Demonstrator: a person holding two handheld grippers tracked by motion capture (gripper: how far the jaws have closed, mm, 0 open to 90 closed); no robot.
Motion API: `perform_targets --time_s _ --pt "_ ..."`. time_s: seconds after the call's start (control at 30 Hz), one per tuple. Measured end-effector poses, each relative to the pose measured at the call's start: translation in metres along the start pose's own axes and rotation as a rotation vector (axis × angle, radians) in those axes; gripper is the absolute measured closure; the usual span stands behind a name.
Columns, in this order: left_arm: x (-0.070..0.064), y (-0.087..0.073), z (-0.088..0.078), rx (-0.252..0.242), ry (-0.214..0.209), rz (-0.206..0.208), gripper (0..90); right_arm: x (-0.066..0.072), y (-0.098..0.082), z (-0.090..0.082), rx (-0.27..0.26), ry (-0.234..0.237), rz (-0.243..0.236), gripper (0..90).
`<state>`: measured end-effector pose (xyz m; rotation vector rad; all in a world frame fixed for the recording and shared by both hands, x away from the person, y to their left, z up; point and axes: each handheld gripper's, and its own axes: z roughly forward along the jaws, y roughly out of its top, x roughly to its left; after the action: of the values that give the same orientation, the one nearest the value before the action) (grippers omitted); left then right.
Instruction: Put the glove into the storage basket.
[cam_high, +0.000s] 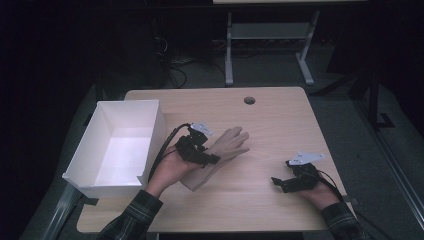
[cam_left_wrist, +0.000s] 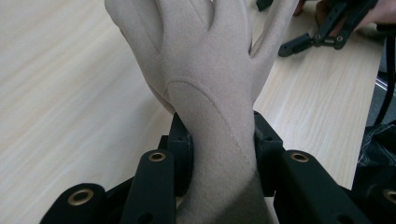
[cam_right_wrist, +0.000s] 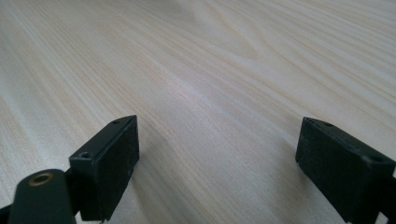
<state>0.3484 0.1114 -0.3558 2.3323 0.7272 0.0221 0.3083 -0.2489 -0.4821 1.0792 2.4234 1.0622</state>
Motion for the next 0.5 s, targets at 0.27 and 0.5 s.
perform_targets --time_s 0.27,0.5 --pt "0.009 0.01 -0.036 -0.017 0.039 -0.013 67.4 0.0 0.0 0.0 0.0 0.0 0.001 12.8" --pt "0.02 0.013 -0.066 -0.04 0.081 -0.032 67.4 0.0 0.0 0.0 -0.001 0.0 0.002 12.8"
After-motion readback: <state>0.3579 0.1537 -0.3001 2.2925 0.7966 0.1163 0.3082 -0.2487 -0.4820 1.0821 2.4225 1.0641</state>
